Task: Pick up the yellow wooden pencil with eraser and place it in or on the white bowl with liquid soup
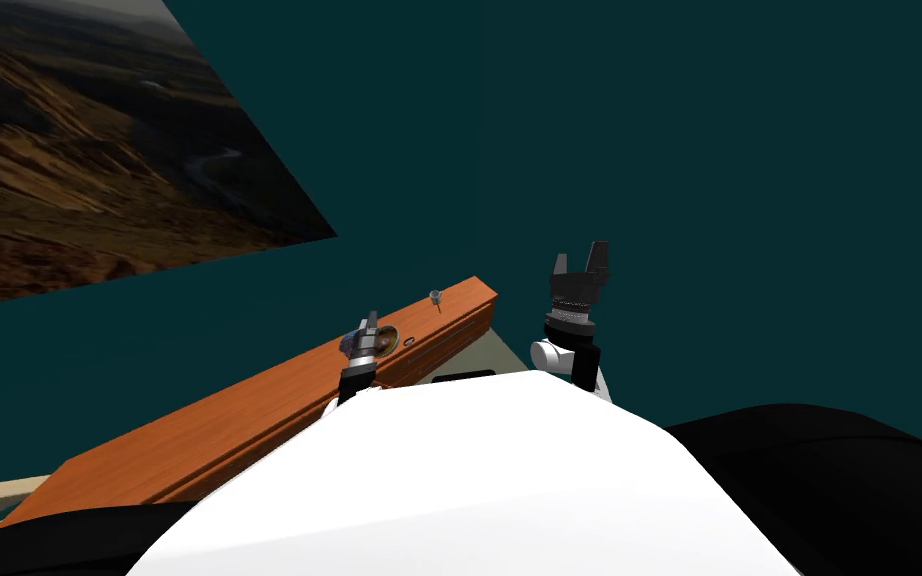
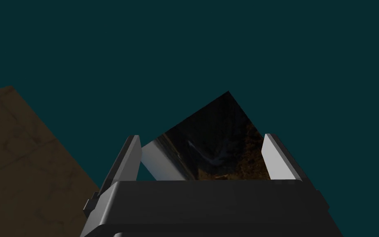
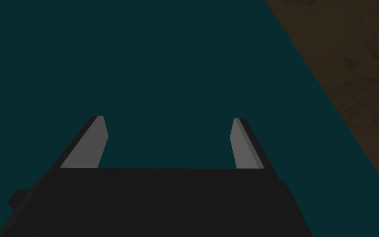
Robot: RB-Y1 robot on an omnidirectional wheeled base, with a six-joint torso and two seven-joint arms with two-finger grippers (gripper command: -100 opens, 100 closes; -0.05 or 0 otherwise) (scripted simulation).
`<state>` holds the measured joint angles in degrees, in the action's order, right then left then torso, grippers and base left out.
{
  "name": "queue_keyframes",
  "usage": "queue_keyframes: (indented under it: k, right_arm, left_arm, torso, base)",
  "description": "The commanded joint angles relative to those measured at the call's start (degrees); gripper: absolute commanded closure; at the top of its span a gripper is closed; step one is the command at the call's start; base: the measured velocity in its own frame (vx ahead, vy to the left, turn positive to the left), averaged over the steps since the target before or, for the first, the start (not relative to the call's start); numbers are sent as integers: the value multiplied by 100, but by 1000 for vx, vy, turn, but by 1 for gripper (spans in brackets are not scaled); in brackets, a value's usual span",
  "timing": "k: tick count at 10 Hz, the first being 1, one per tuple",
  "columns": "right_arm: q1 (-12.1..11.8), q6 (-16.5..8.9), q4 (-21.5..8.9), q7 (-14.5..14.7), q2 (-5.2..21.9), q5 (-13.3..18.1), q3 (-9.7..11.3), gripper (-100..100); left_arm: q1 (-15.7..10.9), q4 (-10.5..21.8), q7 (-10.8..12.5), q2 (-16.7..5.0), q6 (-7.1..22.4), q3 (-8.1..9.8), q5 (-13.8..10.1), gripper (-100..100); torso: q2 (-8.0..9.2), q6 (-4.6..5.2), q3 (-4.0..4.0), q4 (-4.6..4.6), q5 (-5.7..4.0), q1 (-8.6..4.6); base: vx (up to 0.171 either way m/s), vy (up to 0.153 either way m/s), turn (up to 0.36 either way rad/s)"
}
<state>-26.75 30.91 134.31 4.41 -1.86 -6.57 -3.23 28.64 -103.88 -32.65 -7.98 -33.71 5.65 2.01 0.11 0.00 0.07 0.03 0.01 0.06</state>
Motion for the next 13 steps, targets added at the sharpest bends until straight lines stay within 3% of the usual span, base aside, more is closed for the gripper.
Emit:
queue_keyframes:
  k: [1,2,3,4,5,6,7,8,10,11,12,13]
  right_arm:
    - [0,0,0,0,0,0,0,0]
    - [-1,0,0,0,0,0,-1,0]
    - [0,0,0,0,0,0,0,0]
    - [-1,0,0,0,0,0,-1,0]
    - [0,0,0,0,0,0,0,0]
    - [-1,0,0,0,0,0,-1,0]
    - [0,0,0,0,0,0,0,0]
    - [-1,0,0,0,0,0,-1,0]
    - [-1,0,0,0,0,0,-1,0]
    - [-2,0,0,0,0,0,-1,0]
    - [-1,0,0,0,0,0,0,0]
    - [-2,0,0,0,0,0,-1,0]
  left_arm:
    - [-17,250,-154,5,-86,28,4,-100]
    - [-69,418,-391,-17,-192,111,-2,-100]
    - [-69,561,-391,-17,-192,111,-2,-100]
    - [-126,732,-627,-38,-297,197,-6,-100]
    - [-126,882,-627,-38,-297,197,-6,-100]
    - [-189,1074,-862,-58,-398,284,-10,-100]
    - [-189,1205,-862,-58,-398,284,-10,-100]
    - [-257,1345,-1094,-78,-496,373,-11,-100]
    - [-257,1549,-1094,-78,-496,373,-11,-100]
    - [-330,1799,-1323,-96,-591,464,-12,-100]
    - [-330,1893,-1323,-96,-591,464,-12,-100]
    - [-408,2157,-1546,-115,-681,556,-11,-100]
  torso:
    - [0,0,0,0,0,0]
    - [-1,-3,-1,0,0,1]
    - [-2,1,-1,0,0,-1]
    - [-3,-5,-1,-1,0,2]
    - [-2,-1,-1,0,0,0]
    - [-5,-4,-2,-1,0,2]
    - [-6,0,-3,-1,0,0]
    - [-7,-6,-4,-2,0,3]
    - [-10,-5,-5,-2,0,3]
    - [-10,-7,-6,-2,1,5]
    - [-12,-1,-6,-2,0,3]
    - [-12,-6,-7,-3,1,5]
  base:
    - [-24,-8,-139]
    - [-28,-16,-264]
    - [-22,-8,-118]
    - [-23,-15,-229]
    - [-17,-8,-122]
    - [-11,-15,-280]
    - [-7,-6,-119]
    - [-6,-15,-235]
    - [-3,-5,-63]
    - [2,-11,-259]
    - [2,-2,-148]
    - [6,-8,-249]
